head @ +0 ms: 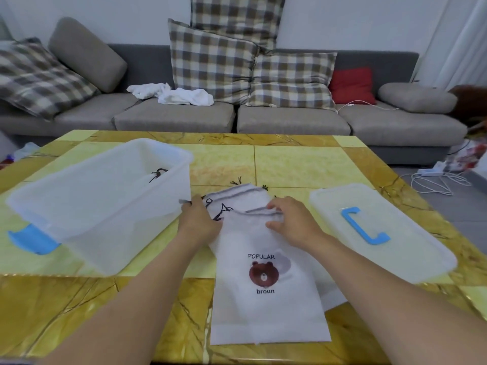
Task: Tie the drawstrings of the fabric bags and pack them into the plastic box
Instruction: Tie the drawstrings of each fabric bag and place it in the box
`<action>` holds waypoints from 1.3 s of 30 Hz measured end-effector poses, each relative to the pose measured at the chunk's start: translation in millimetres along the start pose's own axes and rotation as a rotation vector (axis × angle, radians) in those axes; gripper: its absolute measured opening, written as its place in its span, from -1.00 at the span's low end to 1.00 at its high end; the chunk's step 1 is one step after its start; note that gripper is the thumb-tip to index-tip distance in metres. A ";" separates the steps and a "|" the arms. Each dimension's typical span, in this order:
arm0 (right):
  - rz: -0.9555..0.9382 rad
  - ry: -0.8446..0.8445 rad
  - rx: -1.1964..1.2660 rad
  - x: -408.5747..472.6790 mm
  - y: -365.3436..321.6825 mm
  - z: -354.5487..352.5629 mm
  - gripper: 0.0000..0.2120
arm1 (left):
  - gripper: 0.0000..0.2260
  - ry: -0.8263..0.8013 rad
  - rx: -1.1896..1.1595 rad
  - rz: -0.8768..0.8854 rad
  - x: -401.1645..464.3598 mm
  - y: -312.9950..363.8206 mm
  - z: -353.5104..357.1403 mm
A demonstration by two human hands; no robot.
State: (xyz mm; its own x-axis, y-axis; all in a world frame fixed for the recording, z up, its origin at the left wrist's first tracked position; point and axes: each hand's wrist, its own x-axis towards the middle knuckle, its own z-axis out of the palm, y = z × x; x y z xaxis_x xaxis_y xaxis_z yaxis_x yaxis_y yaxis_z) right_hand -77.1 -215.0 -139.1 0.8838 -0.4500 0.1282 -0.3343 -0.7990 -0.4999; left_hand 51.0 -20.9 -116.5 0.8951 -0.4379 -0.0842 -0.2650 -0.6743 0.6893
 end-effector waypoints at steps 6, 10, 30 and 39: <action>-0.112 0.138 0.074 8.5 -30.1 -32.8 -0.86 | -0.27 -0.006 0.124 0.290 -18.0 20.1 -16.3; -0.211 0.012 0.282 0.5 -52.1 -56.8 -0.86 | -0.56 -0.169 0.085 0.469 -19.1 20.4 -27.5; 0.198 -0.258 0.800 -17.9 -20.5 -81.9 -0.69 | -0.77 -0.251 -0.762 -0.069 -18.4 16.3 -62.3; 0.303 -0.391 0.394 -20.8 -0.2 -74.2 -0.70 | -0.55 -0.294 0.258 0.167 -13.1 -19.4 -28.2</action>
State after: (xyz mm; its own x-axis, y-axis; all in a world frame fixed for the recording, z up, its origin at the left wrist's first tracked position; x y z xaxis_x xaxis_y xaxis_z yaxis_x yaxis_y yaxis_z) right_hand -119.7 -235.1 -78.1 0.8480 -0.3945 -0.3539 -0.5086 -0.4183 -0.7525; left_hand 54.5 14.7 -108.4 0.7019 -0.6795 -0.2135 -0.5123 -0.6899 0.5115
